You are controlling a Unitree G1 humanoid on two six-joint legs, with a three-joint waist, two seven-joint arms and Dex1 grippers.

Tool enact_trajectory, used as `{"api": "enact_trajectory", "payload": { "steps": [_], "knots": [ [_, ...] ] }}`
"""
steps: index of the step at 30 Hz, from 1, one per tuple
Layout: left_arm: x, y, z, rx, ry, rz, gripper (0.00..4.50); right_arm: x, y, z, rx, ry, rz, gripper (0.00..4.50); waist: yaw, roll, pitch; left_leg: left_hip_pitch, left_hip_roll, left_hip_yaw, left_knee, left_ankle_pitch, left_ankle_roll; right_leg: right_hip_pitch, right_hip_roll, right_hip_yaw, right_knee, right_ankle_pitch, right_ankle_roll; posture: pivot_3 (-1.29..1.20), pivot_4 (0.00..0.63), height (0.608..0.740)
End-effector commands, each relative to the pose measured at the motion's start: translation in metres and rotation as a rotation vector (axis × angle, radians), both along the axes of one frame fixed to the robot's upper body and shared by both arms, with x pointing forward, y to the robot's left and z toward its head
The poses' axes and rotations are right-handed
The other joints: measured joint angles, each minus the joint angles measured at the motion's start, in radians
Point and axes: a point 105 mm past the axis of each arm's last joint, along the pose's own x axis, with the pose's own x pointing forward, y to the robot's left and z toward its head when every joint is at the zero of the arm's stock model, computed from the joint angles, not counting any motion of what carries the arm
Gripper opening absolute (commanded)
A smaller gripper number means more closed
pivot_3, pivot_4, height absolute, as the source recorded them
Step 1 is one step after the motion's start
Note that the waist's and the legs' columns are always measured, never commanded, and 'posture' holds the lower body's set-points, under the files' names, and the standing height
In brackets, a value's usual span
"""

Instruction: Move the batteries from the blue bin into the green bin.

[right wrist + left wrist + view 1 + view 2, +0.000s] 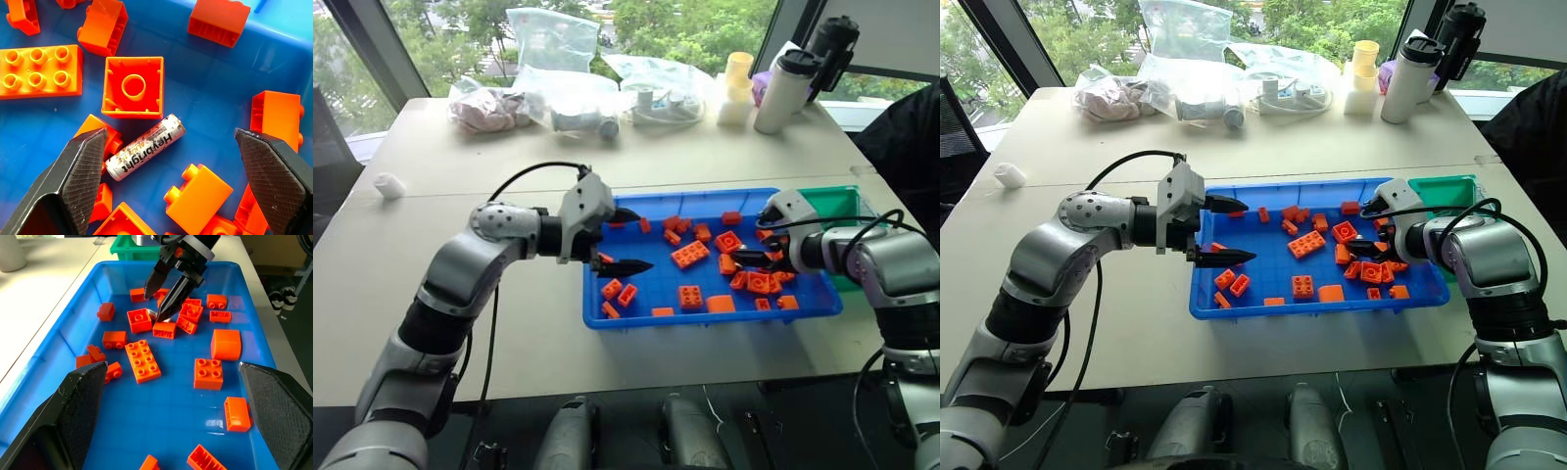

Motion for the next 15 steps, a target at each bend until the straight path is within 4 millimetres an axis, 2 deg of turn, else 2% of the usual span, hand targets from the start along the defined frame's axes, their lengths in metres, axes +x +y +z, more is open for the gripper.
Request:
{"api": "enact_trajectory", "payload": {
  "steps": [1, 2, 3, 4, 7, 12, 15],
  "knots": [
    [-0.002, -0.003, 0.005, 0.0, -0.04, -0.013, 4.5, -0.004, 0.003, -0.015, -0.052, 0.039, 0.008, 3.08, 0.0, 0.0, 0.0, 0.0, 0.0, 0.0, 0.0, 0.0, 0.0, 0.0, 0.0, 0.0, 0.0, 0.0, 0.0, 0.0, 0.15, 0.74],
    [-0.002, -0.003, 0.005, 0.0, -0.041, -0.011, 4.5, -0.004, 0.002, -0.017, -0.065, 0.042, 0.006, 2.49, 0.0, 0.0, 0.0, 0.0, 0.0, 0.0, 0.0, 0.0, 0.0, 0.0, 0.0, 0.0, 0.0, 0.0, 0.0, 0.0, 0.15, 0.74],
    [-0.002, -0.003, 0.005, -0.001, -0.042, -0.01, 4.5, -0.004, 0.0, -0.018, -0.075, 0.045, 0.005, 2.14, 0.001, 0.0, 0.0, 0.0, 0.0, 0.0, 0.0, 0.0, 0.0, 0.0, 0.0, 0.0, 0.0, 0.0, 0.0, 0.0, 0.15, 0.74],
    [-0.002, -0.003, 0.005, -0.001, -0.042, -0.009, 4.5, -0.004, -0.001, -0.019, -0.076, 0.048, -0.002, 1.44, 0.001, 0.0, 0.0, 0.0, 0.0, 0.0, 0.0, 0.0, 0.0, 0.0, 0.0, 0.0, 0.0, 0.0, 0.0, 0.0, 0.15, 0.74],
    [-0.002, -0.003, 0.005, -0.002, -0.044, -0.005, 4.5, -0.002, -0.003, -0.018, -0.068, 0.049, -0.017, 0.07, 0.003, -0.001, -0.001, 0.0, 0.0, 0.0, 0.0, 0.0, 0.0, 0.001, -0.001, 0.0, 0.0, 0.0, 0.0, 0.0, 0.15, 0.74],
    [-0.002, -0.003, 0.005, -0.003, -0.047, -0.002, 4.5, 0.002, -0.004, -0.013, -0.056, 0.026, -0.036, 0.07, 0.003, -0.001, -0.001, 0.0, 0.0, 0.0, 0.001, 0.0, 0.0, 0.001, -0.001, 0.0, 0.0, 0.0, 0.0, 0.0, 0.15, 0.74],
    [-0.002, -0.003, 0.005, -0.001, -0.049, -0.001, 4.5, 0.008, -0.009, 0.003, -0.061, -0.037, -0.05, 0.07, 0.003, -0.001, -0.001, 0.0, 0.0, 0.0, 0.001, 0.0, 0.0, 0.001, -0.001, 0.0, 0.0, 0.0, 0.0, 0.0, 0.15, 0.74]
  ]
}}
